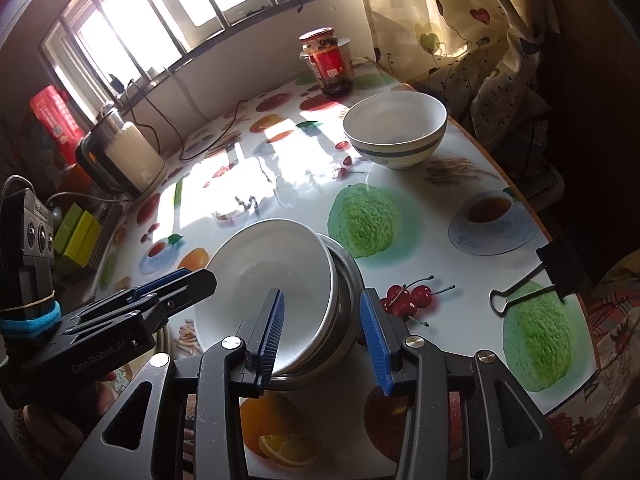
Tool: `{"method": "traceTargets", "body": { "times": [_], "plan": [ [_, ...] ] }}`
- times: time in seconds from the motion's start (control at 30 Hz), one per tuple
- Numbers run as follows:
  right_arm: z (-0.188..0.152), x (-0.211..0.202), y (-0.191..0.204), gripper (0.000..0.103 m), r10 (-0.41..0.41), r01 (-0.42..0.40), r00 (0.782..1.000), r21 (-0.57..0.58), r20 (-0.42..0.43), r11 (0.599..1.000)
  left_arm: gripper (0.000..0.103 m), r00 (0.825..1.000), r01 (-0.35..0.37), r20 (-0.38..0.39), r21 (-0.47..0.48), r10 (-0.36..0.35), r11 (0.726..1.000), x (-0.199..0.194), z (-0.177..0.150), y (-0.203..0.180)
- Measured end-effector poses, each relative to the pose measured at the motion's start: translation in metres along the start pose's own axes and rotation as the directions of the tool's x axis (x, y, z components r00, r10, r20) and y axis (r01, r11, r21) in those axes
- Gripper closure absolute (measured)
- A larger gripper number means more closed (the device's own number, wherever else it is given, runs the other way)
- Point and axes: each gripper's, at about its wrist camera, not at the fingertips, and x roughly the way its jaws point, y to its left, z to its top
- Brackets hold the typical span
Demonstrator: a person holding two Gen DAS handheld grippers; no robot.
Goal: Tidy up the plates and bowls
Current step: 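Open both grippers to release the white bowl inside the steel bowl, then move both grippers toward the second white banded bowl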
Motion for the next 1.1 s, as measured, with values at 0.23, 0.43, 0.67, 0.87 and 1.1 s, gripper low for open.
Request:
{"method": "traceTargets", "body": {
  "times": [0.23, 0.43, 0.67, 0.87, 1.1],
  "plan": [
    [0.008, -0.004, -0.001, 0.051, -0.011, 0.011, 1.000, -0.002, 0.024, 1.000, 0.059, 1.000, -0.018, 0.016, 0.018, 0.018, 1.000, -0.003, 0.013, -0.004],
    [0.014, -0.004, -0.004, 0.050, -0.030, 0.030, 0.999, -0.001, 0.039, 1.000, 0.059, 1.000, -0.024, 0.021, 0.039, 0.023, 0.999, 0.001, 0.025, -0.010],
    [0.026, -0.003, -0.010, 0.050, -0.045, 0.045, 0.997, 0.002, 0.057, 0.999, 0.059, 1.000, -0.021, 0.023, 0.060, 0.019, 0.998, 0.010, 0.040, -0.016],
    [0.040, -0.002, -0.020, 0.050, -0.063, 0.062, 0.995, 0.008, 0.073, 0.998, 0.059, 1.000, -0.014, 0.029, 0.074, 0.012, 0.997, 0.018, 0.057, -0.024],
    [0.055, 0.001, -0.034, 0.050, -0.082, 0.081, 0.993, 0.017, 0.083, 0.997, 0.059, 1.000, -0.003, 0.028, 0.090, 0.000, 0.996, 0.030, 0.072, -0.033]
  ]
}}
